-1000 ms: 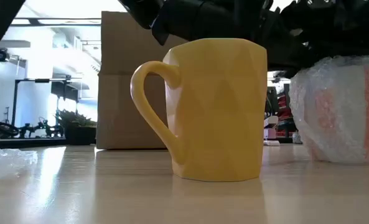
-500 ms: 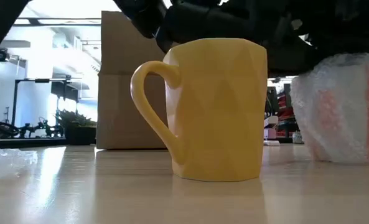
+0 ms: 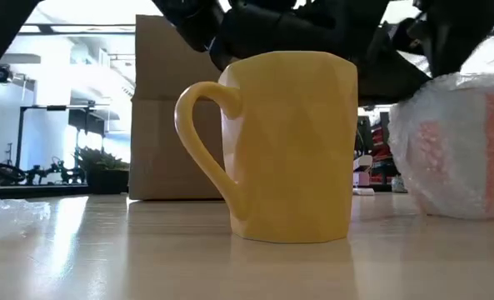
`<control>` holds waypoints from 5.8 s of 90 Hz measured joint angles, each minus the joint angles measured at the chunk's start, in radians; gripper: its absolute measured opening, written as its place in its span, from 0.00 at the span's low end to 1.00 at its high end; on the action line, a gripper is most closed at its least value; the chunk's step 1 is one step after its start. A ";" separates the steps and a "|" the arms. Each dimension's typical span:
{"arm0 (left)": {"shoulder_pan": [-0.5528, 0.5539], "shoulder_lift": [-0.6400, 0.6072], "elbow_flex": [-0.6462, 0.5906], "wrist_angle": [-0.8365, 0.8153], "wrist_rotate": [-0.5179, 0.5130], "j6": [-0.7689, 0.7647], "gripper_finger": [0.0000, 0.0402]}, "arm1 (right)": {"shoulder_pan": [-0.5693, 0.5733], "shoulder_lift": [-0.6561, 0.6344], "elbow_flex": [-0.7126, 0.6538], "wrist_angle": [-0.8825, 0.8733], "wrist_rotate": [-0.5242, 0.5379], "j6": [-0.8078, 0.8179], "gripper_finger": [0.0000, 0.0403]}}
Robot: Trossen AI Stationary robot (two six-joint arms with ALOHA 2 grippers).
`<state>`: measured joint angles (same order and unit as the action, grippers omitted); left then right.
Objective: Wrap mug
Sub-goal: Wrap the orange mug in the right transparent bubble wrap
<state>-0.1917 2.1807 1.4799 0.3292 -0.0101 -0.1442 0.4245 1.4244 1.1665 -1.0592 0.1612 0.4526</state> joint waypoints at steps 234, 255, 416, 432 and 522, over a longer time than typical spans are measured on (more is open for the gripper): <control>-0.001 -0.022 -0.004 -0.008 0.031 -0.026 0.00 | 0.038 -0.118 -0.358 0.466 0.052 0.128 0.00; -0.001 -0.023 -0.004 -0.026 0.034 -0.027 0.00 | 0.040 -0.079 -0.382 0.517 0.046 0.122 0.00; -0.005 -0.032 0.098 -0.183 -0.006 -0.065 0.00 | 0.213 -0.232 -0.277 0.223 0.112 0.260 0.00; -0.005 -0.062 0.099 -0.180 -0.006 -0.053 0.00 | 0.210 -0.319 -0.292 -0.007 0.205 0.404 0.00; -0.005 -0.034 0.097 -0.197 -0.006 -0.060 0.00 | 0.177 -0.278 -0.339 0.312 0.284 0.236 0.00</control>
<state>-0.1967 2.1468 1.5764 0.1318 -0.0166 -0.2039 0.6014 1.1469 0.8275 -0.7469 0.4448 0.6888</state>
